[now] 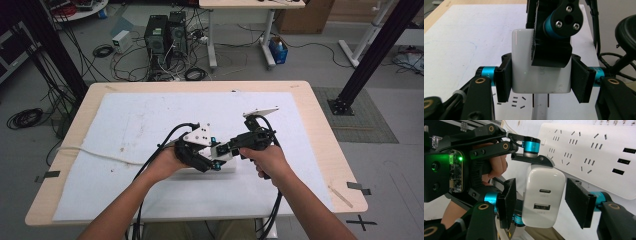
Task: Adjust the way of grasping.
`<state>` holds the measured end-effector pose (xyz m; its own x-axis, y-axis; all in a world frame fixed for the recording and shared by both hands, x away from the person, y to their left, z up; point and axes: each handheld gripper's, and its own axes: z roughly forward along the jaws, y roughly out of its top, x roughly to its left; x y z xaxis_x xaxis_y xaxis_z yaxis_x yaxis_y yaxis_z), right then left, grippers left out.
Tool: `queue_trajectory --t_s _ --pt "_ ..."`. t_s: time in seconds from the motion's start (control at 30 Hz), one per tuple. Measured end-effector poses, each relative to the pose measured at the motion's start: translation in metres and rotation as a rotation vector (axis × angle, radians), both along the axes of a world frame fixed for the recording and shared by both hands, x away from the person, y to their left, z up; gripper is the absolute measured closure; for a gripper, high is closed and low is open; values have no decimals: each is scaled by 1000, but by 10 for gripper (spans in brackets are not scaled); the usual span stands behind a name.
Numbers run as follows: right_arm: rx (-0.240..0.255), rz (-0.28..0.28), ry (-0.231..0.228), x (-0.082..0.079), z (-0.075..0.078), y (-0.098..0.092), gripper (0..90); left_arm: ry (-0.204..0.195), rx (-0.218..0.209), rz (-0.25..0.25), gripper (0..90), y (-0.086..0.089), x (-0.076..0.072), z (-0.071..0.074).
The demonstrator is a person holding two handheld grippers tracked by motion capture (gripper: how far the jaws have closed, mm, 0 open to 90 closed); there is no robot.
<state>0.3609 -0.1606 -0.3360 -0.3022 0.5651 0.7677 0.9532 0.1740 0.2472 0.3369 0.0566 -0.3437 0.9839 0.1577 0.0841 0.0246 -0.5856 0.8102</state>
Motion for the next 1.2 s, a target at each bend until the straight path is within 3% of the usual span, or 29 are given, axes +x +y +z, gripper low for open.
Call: queue_trajectory --t_s 0.13,0.37,0.6,0.63,0.73,0.87,0.93,1.1,1.17,1.2 --pt "28 -21 32 3 -4 -3 501 -6 -1 1 426 -1 -1 0" --pt "49 -4 38 3 -7 -1 585 -21 4 4 426 -3 -2 0" --pt "86 -19 39 4 -12 -3 621 -80 27 27 424 -5 -4 -1" --pt "85 -23 31 4 -12 -4 622 -71 27 39 417 -5 -3 -2" --pt "68 -17 -14 4 -11 -6 623 -8 28 82 248 -4 0 -4" --pt "28 19 -71 2 -10 -14 622 48 54 115 165 1 3 -4" --pt "20 26 -107 1 -9 -17 622 87 66 123 165 6 4 -4" --pt "-28 35 -183 0 -2 -30 622 190 171 132 165 21 7 -4" --pt "-84 70 -253 -2 3 -32 623 208 218 137 165 28 8 -3" --pt "-110 79 -265 -3 5 -33 623 233 242 141 165 33 10 -1"
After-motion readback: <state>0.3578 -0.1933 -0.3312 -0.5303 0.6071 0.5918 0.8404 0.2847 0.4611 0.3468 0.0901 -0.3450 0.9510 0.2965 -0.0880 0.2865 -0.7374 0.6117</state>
